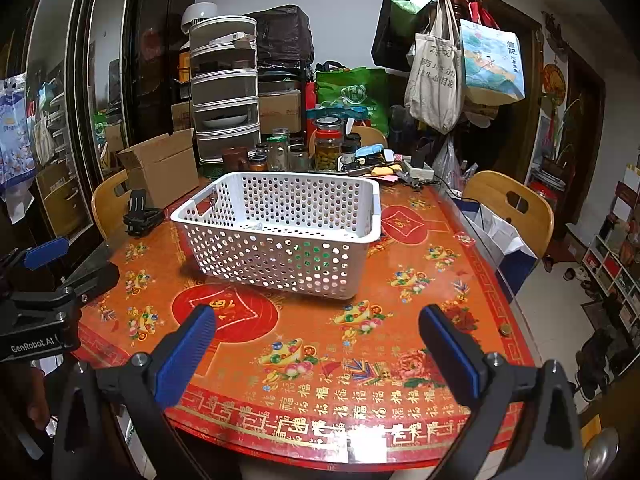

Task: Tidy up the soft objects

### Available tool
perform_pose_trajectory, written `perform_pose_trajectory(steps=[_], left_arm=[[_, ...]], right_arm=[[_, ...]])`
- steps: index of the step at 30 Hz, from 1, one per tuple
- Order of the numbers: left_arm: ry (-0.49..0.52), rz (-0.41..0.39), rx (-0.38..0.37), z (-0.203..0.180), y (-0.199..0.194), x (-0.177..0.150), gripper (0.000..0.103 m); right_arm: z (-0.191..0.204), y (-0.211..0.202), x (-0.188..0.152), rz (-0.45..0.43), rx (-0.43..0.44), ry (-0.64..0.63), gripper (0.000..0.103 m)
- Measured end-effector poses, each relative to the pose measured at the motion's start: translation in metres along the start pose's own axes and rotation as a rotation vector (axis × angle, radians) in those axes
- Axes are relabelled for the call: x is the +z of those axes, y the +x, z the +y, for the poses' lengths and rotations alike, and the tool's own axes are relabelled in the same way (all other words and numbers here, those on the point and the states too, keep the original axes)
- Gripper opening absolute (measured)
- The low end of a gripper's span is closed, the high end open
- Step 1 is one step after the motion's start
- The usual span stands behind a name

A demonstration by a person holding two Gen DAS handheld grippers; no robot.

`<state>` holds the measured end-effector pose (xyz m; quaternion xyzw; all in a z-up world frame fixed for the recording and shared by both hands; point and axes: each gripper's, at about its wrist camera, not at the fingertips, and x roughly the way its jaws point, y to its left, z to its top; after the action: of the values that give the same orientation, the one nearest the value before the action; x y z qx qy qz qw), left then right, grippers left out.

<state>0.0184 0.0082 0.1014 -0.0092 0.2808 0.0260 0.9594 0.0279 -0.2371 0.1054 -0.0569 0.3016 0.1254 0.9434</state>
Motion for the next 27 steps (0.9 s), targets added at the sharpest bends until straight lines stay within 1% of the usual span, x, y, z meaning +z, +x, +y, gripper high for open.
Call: perform_pose_trajectory(steps=[18, 27], left_arm=[[0.003, 0.000, 0.002, -0.0008, -0.0001, -0.0004, 0.103], [0.000, -0.001, -0.011, -0.0003, -0.0034, 0.0005, 0.103]], right_arm=[[0.0038, -0.0024, 0.0012, -0.003, 0.003, 0.001, 0.101], [0.0038, -0.0043, 0.0020, -0.005, 0.005, 0.000, 0.101]])
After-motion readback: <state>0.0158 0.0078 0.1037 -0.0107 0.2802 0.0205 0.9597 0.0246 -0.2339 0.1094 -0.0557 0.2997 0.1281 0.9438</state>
